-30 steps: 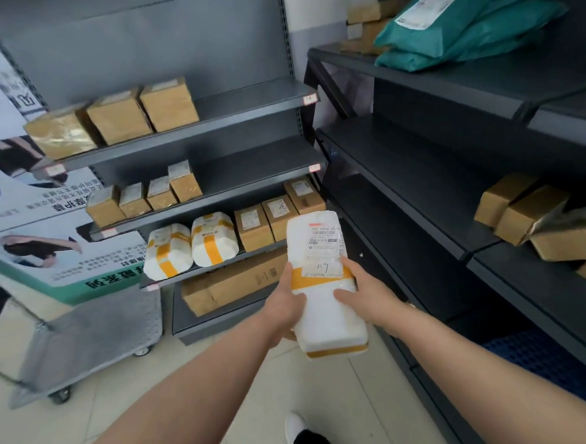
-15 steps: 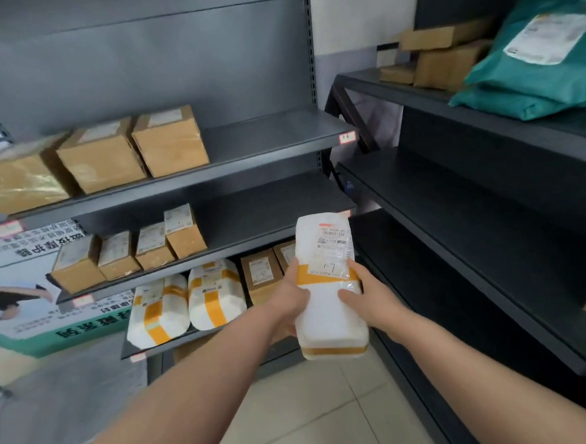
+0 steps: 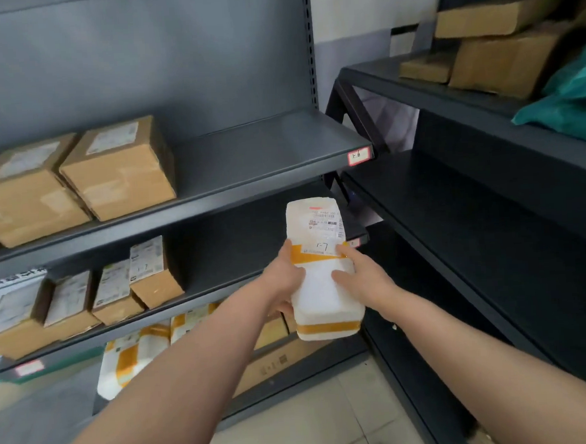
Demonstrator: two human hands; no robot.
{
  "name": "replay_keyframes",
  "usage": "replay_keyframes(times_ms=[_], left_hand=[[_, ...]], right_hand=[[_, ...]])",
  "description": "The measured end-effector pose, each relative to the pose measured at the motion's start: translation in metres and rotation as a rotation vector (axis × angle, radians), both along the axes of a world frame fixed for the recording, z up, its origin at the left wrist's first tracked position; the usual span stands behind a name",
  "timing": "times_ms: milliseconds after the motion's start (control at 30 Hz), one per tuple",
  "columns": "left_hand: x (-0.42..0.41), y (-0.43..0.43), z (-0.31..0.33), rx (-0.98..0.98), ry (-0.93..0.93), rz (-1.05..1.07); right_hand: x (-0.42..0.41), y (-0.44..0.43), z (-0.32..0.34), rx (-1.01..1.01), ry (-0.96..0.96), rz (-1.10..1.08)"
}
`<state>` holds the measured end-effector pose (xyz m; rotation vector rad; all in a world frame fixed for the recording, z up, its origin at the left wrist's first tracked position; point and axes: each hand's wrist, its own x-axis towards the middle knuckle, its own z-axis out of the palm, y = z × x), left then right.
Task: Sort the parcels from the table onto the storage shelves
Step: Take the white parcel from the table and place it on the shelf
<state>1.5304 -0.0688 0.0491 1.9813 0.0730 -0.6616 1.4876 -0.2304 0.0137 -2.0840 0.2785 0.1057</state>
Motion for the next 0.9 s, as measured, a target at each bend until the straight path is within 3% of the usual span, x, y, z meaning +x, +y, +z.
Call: replay_keyframes(times_ms=[233, 433, 567, 900], left_hand=[[0.08, -0.047, -0.017, 0.078, -0.217, 0.121], [0.081, -0.061, -0.048, 0.444, -0.366, -0.302], [0.092, -0.071, -0.049, 0.591, -0.448, -0.267], [0.143, -0.089, -0.043, 0.673, -0.404, -0.311]], right_hand=[[0.089, -0.046, -0.012, -0.087, -0.084, 0.107], [0.116, -0.083, -0.037, -0.348, -0.146, 0.284], [0.128, -0.086, -0.037, -0.453, -0.276, 0.283], [0.163, -0.093, -0.038, -0.594, -0.265, 0.244]])
